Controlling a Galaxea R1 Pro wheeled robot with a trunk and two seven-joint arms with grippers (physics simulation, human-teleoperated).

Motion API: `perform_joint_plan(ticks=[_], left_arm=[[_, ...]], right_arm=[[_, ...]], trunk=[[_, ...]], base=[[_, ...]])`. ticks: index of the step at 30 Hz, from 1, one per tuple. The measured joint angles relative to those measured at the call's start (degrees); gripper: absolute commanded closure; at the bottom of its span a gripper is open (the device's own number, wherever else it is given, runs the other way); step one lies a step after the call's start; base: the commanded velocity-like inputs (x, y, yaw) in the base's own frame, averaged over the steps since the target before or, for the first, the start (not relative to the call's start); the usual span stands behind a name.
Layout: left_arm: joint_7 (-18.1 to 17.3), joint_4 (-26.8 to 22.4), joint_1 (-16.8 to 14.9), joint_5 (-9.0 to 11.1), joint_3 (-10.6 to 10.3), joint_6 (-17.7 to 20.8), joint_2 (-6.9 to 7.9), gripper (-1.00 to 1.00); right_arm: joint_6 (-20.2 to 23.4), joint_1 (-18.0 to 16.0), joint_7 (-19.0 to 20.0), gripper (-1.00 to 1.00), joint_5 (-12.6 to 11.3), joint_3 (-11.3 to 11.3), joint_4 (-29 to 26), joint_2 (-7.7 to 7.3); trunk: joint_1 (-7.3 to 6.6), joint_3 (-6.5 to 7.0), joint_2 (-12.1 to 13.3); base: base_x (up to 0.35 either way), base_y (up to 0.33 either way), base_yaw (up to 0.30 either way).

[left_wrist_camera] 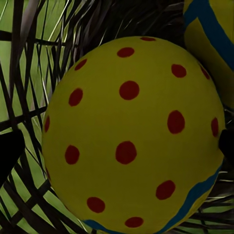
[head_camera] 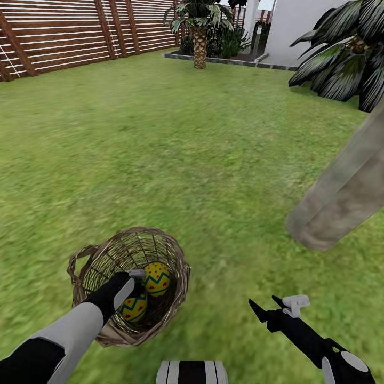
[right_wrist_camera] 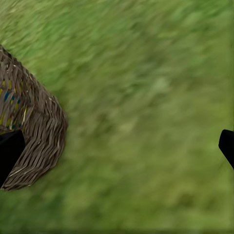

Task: Take the three Easter eggs out of the wicker basket on the lawn in the garden, then place them on the lawn next to a single tree (choose any tree) so that all three eggs are next to the same tree and none are left in the basket.

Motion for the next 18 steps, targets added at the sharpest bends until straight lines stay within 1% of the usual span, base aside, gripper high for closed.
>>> perform_joint_plan(ticks=[9, 12, 13, 18], left_arm=[[-0.2, 0.1, 0.0, 0.1, 0.0, 0.1, 0.00, -1.00], [-0.3, 0.1, 0.0, 0.2, 0.1, 0.1, -0.01, -1.00], [-0.4, 0.1, 0.0, 0.1, 0.0, 0.2, 0.00, -1.00], [-2.0, 0.1, 0.0, 0.0, 0.0, 0.1, 0.00, -1.00]], right_arm=[[0.0, 0.0, 0.0, -1.00, 0.0, 0.0, 0.0, -0.06], [0.0, 0.0, 0.0, -1.00, 0.0, 0.0, 0.0, -0.06], [0.0, 0.0, 0.0, -1.00, 0.0, 0.0, 0.0, -0.06], [0.0, 0.0, 0.0, -1.00, 0.0, 0.0, 0.0, -0.06]], trunk=[[0.00, 0.00, 0.0], [0.08, -0.66, 0.0], [0.08, -0.66, 0.0], [0.08, -0.67, 0.0]], base=[[0.000, 0.000, 0.000], [0.000, 0.000, 0.000], [0.000, 0.000, 0.000], [0.000, 0.000, 0.000]])
